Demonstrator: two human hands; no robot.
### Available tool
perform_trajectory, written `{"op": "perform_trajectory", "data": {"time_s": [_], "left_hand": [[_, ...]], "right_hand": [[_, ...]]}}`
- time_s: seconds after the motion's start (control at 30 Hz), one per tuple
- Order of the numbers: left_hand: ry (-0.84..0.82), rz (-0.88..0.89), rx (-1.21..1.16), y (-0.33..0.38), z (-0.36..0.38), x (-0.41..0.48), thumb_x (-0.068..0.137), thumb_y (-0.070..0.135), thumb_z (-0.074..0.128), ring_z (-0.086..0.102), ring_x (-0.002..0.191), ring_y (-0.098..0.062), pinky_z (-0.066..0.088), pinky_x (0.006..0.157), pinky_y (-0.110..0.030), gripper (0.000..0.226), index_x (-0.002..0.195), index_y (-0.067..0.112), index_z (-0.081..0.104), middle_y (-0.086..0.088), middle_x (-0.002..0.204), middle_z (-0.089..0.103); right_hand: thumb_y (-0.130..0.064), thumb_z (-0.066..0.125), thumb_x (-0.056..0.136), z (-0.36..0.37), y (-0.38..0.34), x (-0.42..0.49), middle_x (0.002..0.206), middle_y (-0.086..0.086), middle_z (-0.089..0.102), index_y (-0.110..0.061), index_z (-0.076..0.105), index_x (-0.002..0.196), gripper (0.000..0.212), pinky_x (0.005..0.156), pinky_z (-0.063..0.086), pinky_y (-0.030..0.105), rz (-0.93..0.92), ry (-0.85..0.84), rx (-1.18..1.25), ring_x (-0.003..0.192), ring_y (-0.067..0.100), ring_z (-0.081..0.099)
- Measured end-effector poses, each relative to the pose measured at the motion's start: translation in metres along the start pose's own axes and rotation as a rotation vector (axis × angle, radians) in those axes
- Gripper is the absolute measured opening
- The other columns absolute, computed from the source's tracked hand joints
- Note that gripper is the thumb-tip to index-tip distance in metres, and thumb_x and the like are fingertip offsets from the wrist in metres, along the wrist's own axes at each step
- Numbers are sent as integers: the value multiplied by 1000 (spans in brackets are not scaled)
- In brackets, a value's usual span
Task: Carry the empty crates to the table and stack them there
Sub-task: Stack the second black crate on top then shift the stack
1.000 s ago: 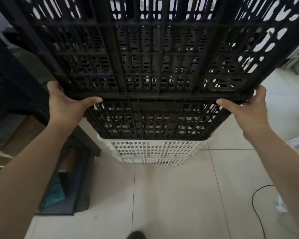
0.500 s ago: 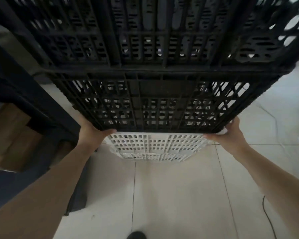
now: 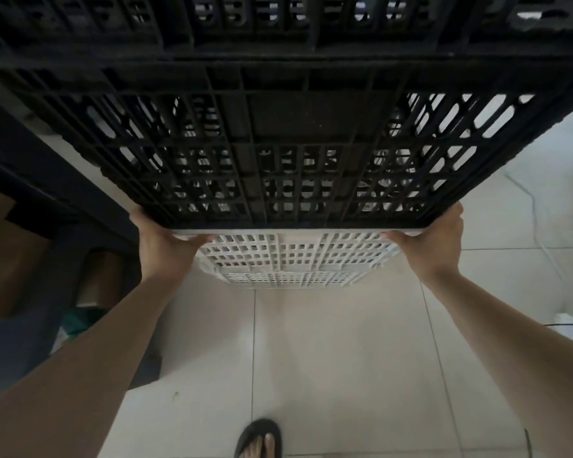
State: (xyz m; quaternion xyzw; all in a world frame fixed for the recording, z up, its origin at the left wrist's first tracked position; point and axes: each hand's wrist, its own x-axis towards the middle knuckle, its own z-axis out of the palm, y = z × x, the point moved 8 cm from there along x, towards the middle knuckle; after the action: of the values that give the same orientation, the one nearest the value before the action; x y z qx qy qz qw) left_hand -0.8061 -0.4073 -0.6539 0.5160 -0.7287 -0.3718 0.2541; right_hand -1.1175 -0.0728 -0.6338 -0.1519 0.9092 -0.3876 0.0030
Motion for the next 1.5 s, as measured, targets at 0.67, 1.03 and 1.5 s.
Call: {"op": "perform_trajectory", "data": {"time_s": [0.67,1.03,1.5], "left_hand": [[86,39,22,5,-10,-7,55,31,87,55,83,-8,38,67,-10,85,119,16,33,7,103,56],[111,-186,-22,-57,16,-38,64,33,82,28,140,-28,23,113,-35,115,148,19,6,-7,155,25],[-25,-331,-90,-213,119,-1,71,47,74,50,120,-34,41,86,-34,90,134,-4,36,-22,134,50]], "right_hand": [[-51,88,34,-15,-5,8,111,5,61,-12,42,116,103,90,48,46,27,37,-152,105,30,58],[-48,86,53,2,48,-20,151,7,31,-12,18,146,121,113,28,42,182,95,93,137,24,31],[-35,83,66,165,195,-30,130,6,54,-11,35,138,90,89,37,27,433,-178,253,120,23,51]]}}
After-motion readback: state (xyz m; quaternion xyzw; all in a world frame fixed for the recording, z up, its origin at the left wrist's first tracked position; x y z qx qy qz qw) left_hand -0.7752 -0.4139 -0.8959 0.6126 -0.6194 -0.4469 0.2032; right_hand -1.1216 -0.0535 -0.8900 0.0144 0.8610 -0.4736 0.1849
